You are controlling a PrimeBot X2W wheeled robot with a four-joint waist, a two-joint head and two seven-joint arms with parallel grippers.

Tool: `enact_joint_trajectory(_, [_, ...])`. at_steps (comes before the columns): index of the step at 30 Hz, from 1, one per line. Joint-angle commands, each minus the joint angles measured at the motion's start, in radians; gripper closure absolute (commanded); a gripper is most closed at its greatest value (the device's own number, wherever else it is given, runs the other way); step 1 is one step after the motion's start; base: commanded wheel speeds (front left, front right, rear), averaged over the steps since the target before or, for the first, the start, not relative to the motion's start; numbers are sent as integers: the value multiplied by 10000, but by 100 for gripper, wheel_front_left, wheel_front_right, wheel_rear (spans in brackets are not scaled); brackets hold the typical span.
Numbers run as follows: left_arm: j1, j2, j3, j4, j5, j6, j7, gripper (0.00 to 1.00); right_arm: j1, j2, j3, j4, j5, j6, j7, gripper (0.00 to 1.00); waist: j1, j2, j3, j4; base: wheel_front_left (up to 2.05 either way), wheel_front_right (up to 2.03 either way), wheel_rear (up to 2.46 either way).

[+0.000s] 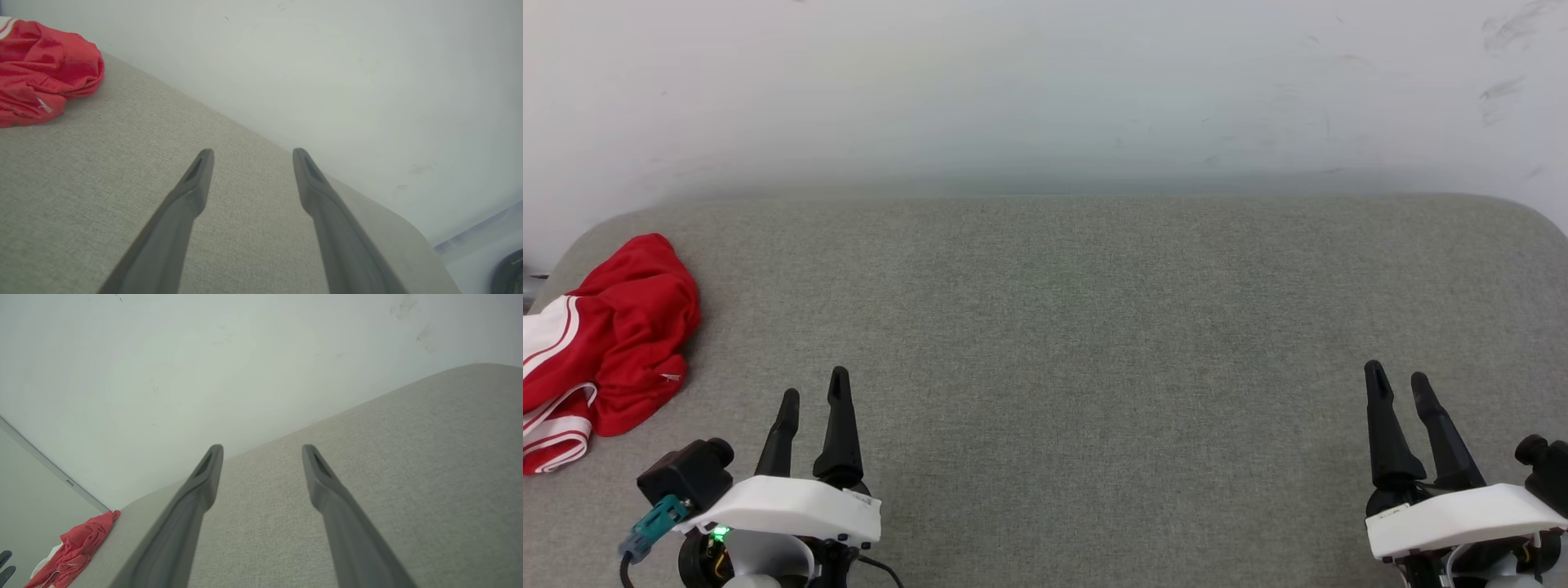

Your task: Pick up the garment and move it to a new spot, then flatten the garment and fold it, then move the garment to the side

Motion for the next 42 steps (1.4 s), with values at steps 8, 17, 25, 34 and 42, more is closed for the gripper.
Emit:
enact_joint_trajectory(8, [45,231,-356,-192,1229,298,-314,0,59,2,-2,-190,-1366,1,-329,0,0,0,-4,18,0,0,0])
enact_joint_trajectory(17, [94,369,-622,-230,2167,549,-555,0,128,4,13,-235,-2368,0,-569,0,0,0,15,25,0,0,0])
enact_joint_trajectory(25, [147,447,-851,-258,2913,664,-747,0,198,5,18,-306,-3203,0,-759,0,0,0,36,18,0,0,0])
enact_joint_trajectory(34, [155,473,-986,-330,3603,717,-920,0,242,6,-1,-362,-3952,0,-941,0,0,0,63,35,0,0,0])
enact_joint_trajectory(42, [222,418,-1041,-370,4191,622,-1095,0,287,8,31,-460,-4565,-1,-1115,0,0,0,61,44,0,0,0])
